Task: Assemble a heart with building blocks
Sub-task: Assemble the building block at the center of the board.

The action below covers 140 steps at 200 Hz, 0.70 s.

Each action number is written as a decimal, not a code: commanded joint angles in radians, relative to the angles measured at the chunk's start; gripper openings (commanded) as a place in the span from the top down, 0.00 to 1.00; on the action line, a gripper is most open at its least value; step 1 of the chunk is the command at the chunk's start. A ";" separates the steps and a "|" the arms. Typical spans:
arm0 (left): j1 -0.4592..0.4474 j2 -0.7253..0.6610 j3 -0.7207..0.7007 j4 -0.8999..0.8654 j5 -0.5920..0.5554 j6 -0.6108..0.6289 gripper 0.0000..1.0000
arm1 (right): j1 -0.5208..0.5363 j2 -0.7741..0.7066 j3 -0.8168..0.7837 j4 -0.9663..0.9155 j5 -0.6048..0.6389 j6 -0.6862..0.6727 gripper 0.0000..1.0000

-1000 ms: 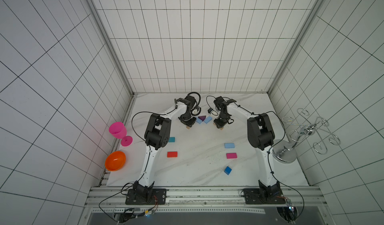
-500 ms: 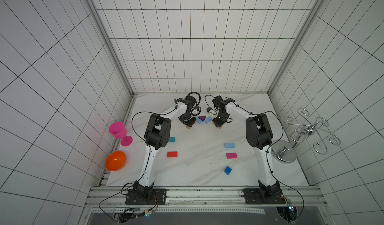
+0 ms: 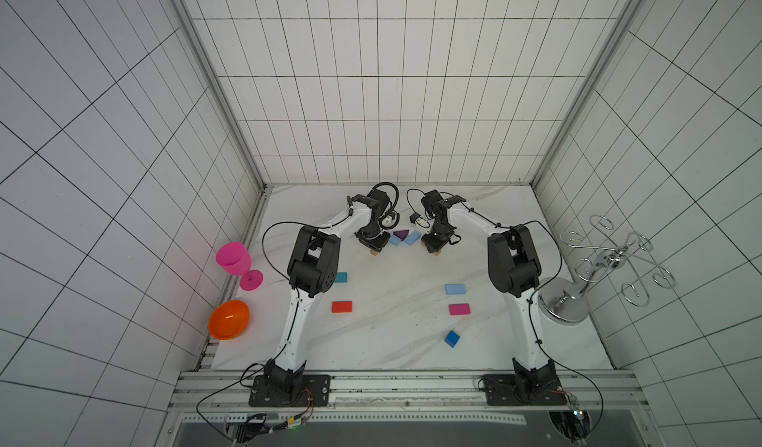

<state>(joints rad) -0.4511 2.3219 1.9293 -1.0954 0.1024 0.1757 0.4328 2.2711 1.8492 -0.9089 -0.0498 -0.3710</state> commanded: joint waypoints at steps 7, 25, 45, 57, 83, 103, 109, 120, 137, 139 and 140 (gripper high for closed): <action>-0.007 0.057 -0.004 0.034 -0.002 0.004 0.83 | 0.008 0.025 0.038 -0.009 0.004 0.015 1.00; -0.007 0.056 -0.003 0.034 0.000 0.002 0.84 | 0.007 0.027 0.043 -0.007 0.005 0.016 1.00; -0.006 0.054 -0.004 0.034 0.002 0.004 0.84 | 0.008 0.031 0.050 -0.009 0.010 0.017 1.00; -0.006 0.051 -0.004 0.035 0.006 0.003 0.84 | 0.009 0.032 0.051 -0.009 0.008 0.017 1.00; -0.009 0.051 -0.003 0.034 0.010 0.003 0.84 | 0.012 0.035 0.053 -0.009 0.010 0.018 1.00; -0.009 0.051 -0.002 0.034 0.010 0.003 0.84 | 0.014 0.040 0.057 -0.009 0.013 0.018 1.00; -0.009 0.050 -0.003 0.034 0.010 0.002 0.84 | 0.015 0.041 0.059 -0.009 0.013 0.018 1.00; -0.009 0.051 -0.006 0.035 0.010 0.003 0.84 | 0.016 0.043 0.060 -0.007 0.016 0.019 1.00; -0.009 0.051 -0.007 0.034 0.010 0.003 0.84 | 0.018 0.044 0.061 -0.006 0.016 0.020 1.00; -0.009 0.051 -0.007 0.034 0.010 0.002 0.84 | 0.018 0.044 0.061 -0.007 0.016 0.020 1.00; -0.009 0.052 -0.007 0.034 0.010 0.002 0.84 | 0.017 0.044 0.061 -0.007 0.016 0.020 1.00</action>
<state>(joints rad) -0.4507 2.3219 1.9293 -1.0950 0.1070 0.1726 0.4397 2.2871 1.8755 -0.9070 -0.0410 -0.3626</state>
